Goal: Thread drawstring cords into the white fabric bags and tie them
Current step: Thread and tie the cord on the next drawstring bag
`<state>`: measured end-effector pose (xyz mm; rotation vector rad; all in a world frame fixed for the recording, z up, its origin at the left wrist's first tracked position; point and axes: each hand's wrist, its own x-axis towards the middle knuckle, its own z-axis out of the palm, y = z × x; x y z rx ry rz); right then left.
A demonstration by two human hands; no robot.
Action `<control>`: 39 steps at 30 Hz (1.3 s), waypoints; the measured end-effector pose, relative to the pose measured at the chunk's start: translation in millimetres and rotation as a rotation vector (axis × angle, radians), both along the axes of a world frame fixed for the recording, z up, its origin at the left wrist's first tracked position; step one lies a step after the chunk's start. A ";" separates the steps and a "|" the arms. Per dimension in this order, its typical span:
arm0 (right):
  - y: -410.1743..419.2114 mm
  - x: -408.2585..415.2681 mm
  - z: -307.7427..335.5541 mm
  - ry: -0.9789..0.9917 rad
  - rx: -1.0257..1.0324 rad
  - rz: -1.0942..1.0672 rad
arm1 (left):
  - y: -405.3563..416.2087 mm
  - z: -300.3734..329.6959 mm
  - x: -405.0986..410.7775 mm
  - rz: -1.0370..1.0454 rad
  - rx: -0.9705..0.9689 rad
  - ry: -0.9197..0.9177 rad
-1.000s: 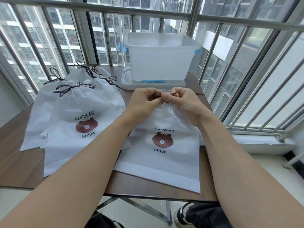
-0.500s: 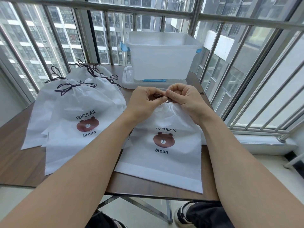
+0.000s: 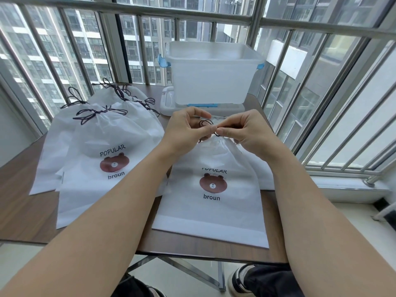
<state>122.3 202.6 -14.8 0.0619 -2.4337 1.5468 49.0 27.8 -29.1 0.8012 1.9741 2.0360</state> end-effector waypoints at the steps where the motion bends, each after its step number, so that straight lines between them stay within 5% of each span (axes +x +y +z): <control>1: -0.7 -0.7 -0.4 0.017 -0.026 -0.023 | -0.1 1.3 -0.1 -0.013 0.032 -0.040; 6: -1.4 -5.2 -5.3 0.059 -0.329 -0.037 | -0.4 2.4 -0.6 -0.067 0.123 -0.169; 17: -10.0 -10.3 -12.2 0.073 -0.319 -0.064 | 0.7 -3.3 -1.7 0.149 -0.149 0.313; 25: -17.9 -6.6 -7.7 0.144 -0.135 -0.153 | -0.7 9.0 1.5 -0.005 -0.022 -0.232; 29: -26.1 -10.8 -11.5 0.179 0.010 -0.191 | -2.6 8.3 -7.0 -0.096 0.042 -0.254; 39: -26.6 -10.2 -9.3 0.158 -0.051 -0.210 | -1.8 -2.4 -0.1 0.012 -0.007 -0.236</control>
